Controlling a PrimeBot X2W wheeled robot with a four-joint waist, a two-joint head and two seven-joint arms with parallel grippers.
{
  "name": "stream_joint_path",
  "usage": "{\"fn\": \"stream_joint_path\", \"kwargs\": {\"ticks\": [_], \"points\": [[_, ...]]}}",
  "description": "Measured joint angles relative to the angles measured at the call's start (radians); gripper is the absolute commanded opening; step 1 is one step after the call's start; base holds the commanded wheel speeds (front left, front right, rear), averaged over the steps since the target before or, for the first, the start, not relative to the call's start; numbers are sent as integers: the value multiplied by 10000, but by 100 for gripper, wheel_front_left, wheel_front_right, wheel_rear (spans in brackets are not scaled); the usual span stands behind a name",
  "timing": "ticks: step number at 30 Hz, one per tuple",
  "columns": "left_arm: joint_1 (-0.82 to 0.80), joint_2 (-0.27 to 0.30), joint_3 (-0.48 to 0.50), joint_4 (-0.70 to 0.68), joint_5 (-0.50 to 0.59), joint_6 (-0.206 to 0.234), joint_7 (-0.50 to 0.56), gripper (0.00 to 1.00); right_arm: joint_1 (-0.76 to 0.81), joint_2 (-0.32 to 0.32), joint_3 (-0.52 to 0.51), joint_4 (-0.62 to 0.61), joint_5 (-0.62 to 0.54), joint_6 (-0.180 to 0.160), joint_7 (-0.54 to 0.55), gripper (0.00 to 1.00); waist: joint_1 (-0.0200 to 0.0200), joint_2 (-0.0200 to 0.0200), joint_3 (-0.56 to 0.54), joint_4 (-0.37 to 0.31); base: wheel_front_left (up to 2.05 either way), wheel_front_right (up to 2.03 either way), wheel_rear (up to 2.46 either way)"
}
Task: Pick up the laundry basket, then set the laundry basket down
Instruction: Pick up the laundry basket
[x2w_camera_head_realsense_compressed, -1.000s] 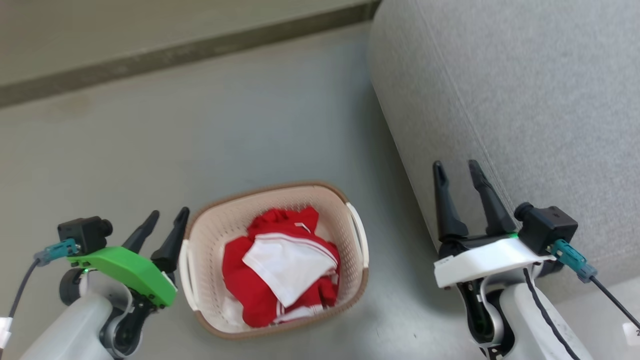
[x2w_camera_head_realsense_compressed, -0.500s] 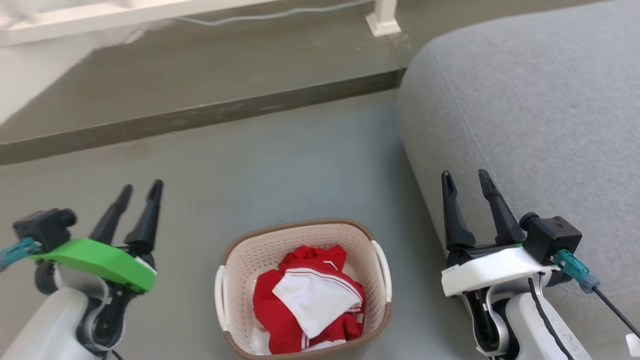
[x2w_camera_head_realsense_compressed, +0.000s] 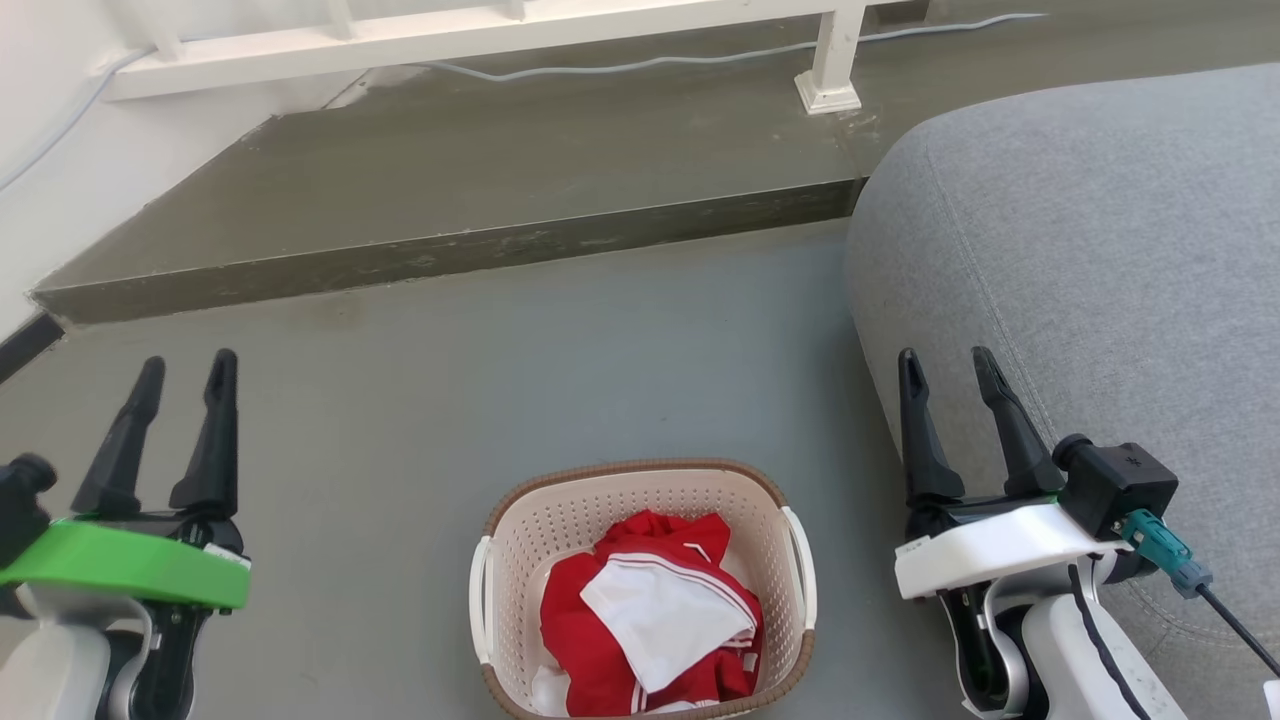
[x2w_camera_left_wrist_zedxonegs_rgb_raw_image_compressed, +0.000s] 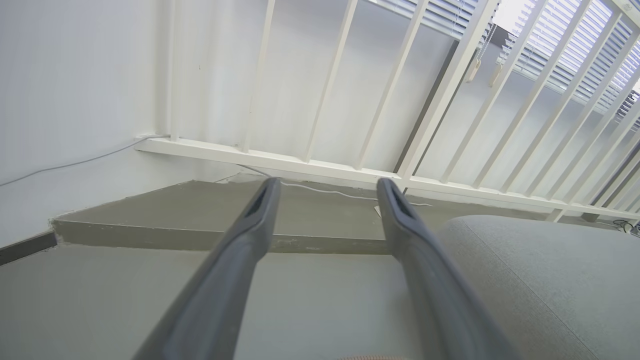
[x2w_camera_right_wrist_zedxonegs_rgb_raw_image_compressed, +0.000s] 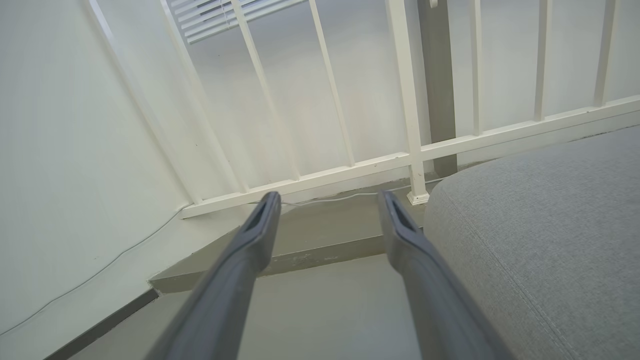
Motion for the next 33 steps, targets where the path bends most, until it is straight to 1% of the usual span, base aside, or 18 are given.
{"fn": "stream_joint_path", "kwargs": {"ticks": [5, 6, 14, 23, 33], "points": [[648, -460, 907, -861, 765, -4, 0, 100, 0, 2, 33, -107, 0, 2, 0, 100, 0, 0, -63, 26, 0, 0, 0], [855, -616, 1158, -1195, 1223, -4, -2, 100, 3, 2, 19, -121, 0, 2, 0, 100, 0, 0, -86, 19, 0, 0, 0], [2007, -1016, 1492, -1478, 2422, -6, 0, 100, 226, 2, -71, -44, -251, 2, 0, 100, 0, 0, -141, -27, 0, 0, 0], [2297, -1528, 1795, -1824, 2974, -8, 0, 100, 267, 2, -77, 44, -456, 0, 0, 100, 0, 0, -105, -58, 0, 0, 0], [2632, -1791, 2088, -2023, 3147, -12, 0, 100, 299, 4, -48, 219, -631, 2, 0, 100, 1, 0, -61, -116, 0, 0, 0]]}}
